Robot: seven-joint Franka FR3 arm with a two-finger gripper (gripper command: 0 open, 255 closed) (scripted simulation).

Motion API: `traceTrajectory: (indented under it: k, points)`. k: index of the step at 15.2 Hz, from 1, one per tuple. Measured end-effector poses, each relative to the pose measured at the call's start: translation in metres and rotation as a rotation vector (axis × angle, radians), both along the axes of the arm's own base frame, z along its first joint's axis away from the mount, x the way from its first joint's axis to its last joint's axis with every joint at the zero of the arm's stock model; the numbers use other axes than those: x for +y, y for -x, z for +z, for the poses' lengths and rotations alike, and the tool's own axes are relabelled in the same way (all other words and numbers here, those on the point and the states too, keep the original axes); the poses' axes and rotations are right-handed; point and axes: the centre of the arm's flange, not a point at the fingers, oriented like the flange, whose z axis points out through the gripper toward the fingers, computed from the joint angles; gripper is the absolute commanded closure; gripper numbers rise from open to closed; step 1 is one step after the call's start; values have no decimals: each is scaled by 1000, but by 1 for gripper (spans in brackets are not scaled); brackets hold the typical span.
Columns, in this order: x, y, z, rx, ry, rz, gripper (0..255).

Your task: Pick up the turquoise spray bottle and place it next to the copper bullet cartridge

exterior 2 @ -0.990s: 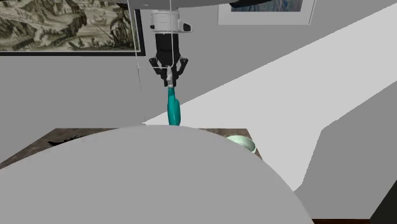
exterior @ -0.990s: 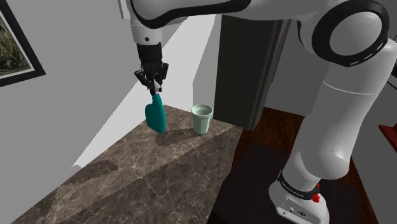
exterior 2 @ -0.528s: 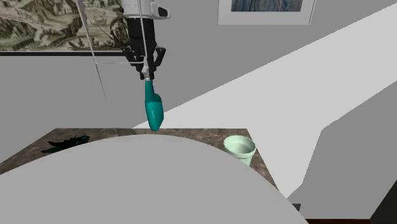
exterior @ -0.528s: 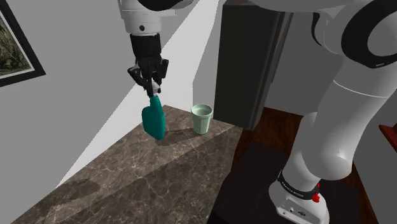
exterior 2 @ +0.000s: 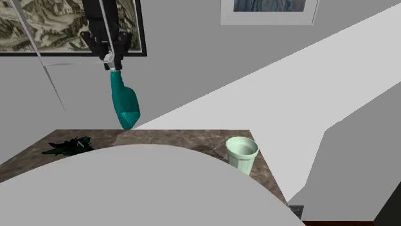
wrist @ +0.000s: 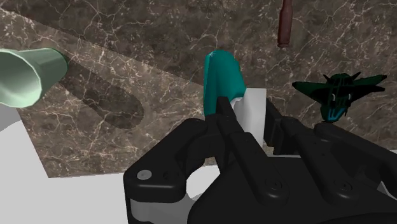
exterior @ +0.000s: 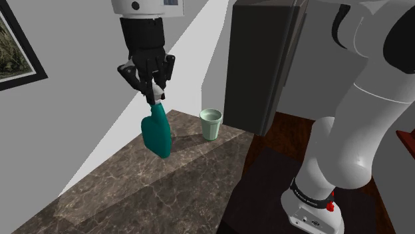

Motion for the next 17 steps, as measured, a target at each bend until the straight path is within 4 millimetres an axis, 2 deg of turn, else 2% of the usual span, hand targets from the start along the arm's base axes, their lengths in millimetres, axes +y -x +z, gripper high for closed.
traceTrajectory:
  k: [9, 11, 13, 17]
  points:
    - [73, 79, 55, 0, 0, 1, 255]
    - [90, 96, 62, 0, 1, 1, 255]
    - [104, 111, 67, 0, 1, 1, 255]
    - [106, 117, 53, 0, 1, -1, 255]
